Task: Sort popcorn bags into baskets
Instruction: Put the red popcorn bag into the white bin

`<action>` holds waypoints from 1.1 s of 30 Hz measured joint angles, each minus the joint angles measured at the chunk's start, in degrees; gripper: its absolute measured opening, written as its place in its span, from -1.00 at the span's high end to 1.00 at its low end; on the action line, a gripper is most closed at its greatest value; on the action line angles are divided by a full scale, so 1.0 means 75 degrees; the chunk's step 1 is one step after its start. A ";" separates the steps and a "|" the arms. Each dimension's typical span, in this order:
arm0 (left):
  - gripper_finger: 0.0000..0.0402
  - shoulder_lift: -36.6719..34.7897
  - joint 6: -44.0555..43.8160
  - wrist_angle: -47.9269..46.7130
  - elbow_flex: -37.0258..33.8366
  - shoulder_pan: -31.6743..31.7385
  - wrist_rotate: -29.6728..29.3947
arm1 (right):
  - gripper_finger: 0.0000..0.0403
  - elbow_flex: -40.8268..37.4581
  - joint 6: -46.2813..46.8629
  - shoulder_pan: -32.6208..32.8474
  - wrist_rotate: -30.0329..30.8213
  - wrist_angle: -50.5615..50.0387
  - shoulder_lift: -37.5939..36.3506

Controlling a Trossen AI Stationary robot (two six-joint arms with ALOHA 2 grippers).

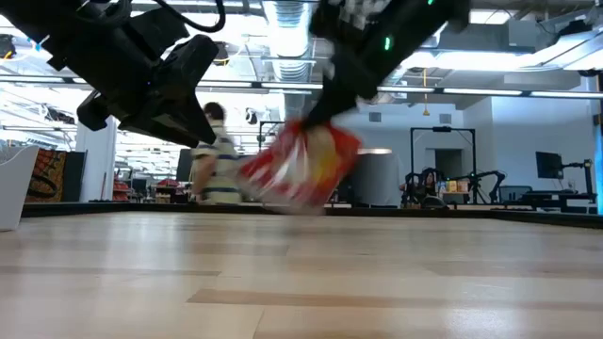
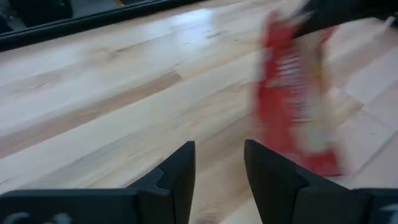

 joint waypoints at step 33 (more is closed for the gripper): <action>-0.13 -0.0839 0.2581 0.2210 -0.0084 -0.0170 -0.0079 | 0.98 0.0017 -0.2197 0.0992 0.1482 0.3172 -0.0178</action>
